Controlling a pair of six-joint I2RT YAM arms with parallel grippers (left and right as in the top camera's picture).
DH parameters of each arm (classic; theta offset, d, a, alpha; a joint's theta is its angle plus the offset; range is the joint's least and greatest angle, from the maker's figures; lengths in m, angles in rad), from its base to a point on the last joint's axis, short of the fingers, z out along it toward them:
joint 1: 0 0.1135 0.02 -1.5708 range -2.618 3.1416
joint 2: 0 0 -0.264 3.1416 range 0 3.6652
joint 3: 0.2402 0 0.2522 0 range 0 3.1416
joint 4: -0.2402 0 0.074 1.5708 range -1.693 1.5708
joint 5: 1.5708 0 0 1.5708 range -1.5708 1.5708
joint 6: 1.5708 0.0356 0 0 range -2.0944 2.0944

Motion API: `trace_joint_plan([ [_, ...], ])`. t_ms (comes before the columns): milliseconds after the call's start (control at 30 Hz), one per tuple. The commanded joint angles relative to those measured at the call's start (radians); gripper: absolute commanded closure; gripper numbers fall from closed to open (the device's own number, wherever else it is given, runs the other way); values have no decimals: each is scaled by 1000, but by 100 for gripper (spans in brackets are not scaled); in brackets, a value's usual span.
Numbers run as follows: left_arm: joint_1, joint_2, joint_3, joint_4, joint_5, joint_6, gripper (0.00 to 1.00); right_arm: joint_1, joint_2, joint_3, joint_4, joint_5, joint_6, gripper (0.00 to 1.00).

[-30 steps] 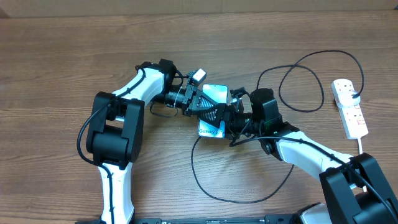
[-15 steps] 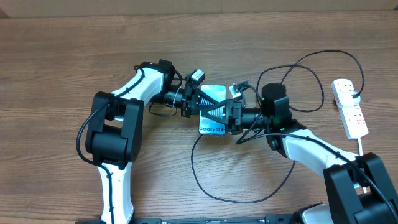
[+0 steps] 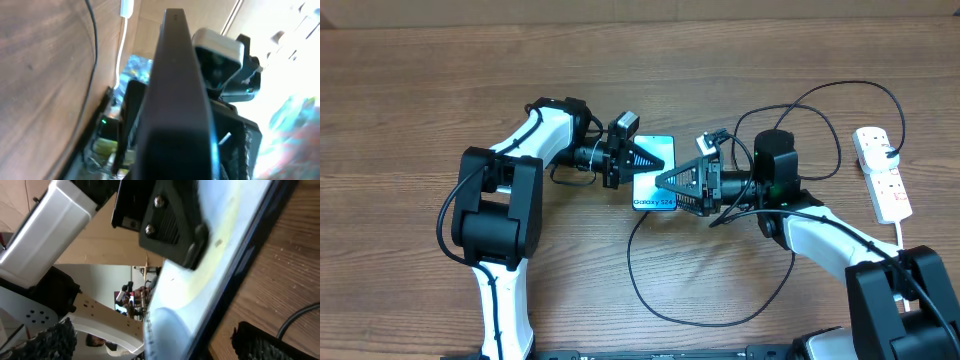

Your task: Plug charger to phone and switch on socket

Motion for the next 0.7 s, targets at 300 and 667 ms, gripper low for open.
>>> trace_joint_plan([
  [300, 25, -15, 15, -132, 48, -72, 96, -56, 5, 0, 5, -5, -11, 0],
  [667, 27, -15, 15, -121, 21, 132, 96, -56, 5, -1, -59, -6, -175, 0],
])
